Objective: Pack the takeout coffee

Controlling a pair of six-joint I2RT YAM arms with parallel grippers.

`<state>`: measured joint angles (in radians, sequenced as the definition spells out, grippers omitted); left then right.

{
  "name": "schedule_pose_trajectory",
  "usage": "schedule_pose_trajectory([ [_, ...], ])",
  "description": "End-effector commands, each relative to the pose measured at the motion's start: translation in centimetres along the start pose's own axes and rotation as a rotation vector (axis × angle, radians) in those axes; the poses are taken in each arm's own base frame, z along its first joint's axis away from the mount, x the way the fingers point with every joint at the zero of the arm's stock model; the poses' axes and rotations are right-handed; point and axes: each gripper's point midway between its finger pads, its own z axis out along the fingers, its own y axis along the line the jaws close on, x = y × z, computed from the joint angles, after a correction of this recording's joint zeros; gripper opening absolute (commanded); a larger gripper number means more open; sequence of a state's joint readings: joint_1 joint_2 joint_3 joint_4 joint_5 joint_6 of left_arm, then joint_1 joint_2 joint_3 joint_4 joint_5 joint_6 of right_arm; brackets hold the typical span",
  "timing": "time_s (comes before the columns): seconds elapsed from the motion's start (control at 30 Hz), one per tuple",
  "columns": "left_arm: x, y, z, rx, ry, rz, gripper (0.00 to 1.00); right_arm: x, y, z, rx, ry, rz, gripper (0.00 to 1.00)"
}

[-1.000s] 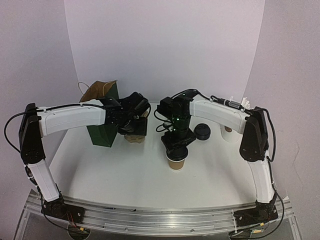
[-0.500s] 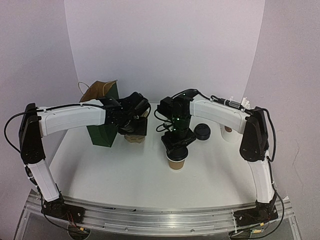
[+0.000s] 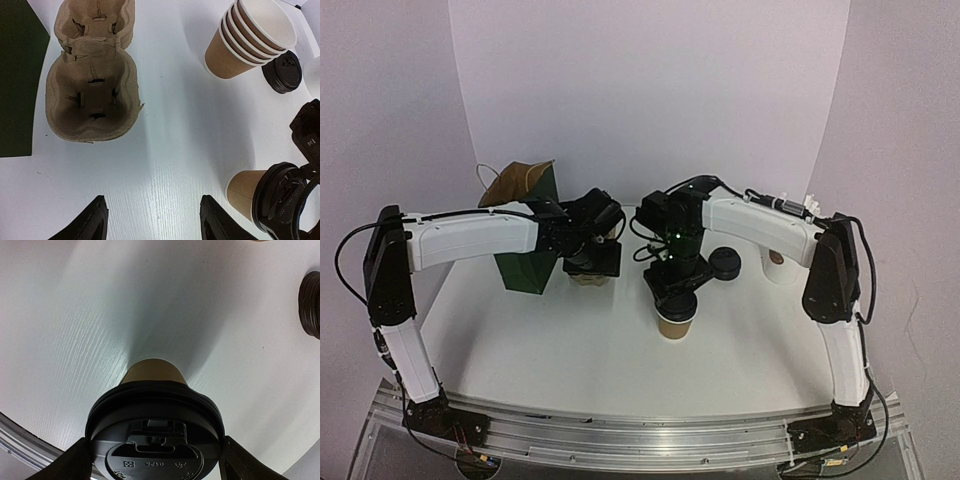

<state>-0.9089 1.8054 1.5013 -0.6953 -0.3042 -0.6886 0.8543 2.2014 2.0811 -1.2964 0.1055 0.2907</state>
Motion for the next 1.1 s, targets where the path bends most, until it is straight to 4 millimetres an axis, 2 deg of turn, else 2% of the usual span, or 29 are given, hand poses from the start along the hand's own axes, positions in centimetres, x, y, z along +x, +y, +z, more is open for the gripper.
schedule_pose_trajectory([
  [0.0,-0.7,-1.0,0.1,0.041,-0.013,-0.030,0.62,0.6,-0.1,-2.4,-0.006,-0.031,0.007,0.85],
  [0.23,-0.4,-0.8,0.2,0.036,-0.007,-0.031,0.62,1.5,-0.2,-1.6,-0.003,0.005,0.007,0.85],
  [0.43,-0.5,-0.9,0.2,0.038,-0.011,-0.032,0.62,1.6,-0.1,-1.5,-0.008,0.004,0.011,0.85],
  [0.8,-0.5,-0.9,0.4,0.035,-0.011,-0.028,0.62,0.8,0.1,-3.0,-0.026,-0.045,0.018,0.85],
  [1.07,-0.5,-0.9,0.4,0.032,-0.009,-0.027,0.62,0.7,0.3,-3.3,-0.038,-0.050,0.024,0.85],
])
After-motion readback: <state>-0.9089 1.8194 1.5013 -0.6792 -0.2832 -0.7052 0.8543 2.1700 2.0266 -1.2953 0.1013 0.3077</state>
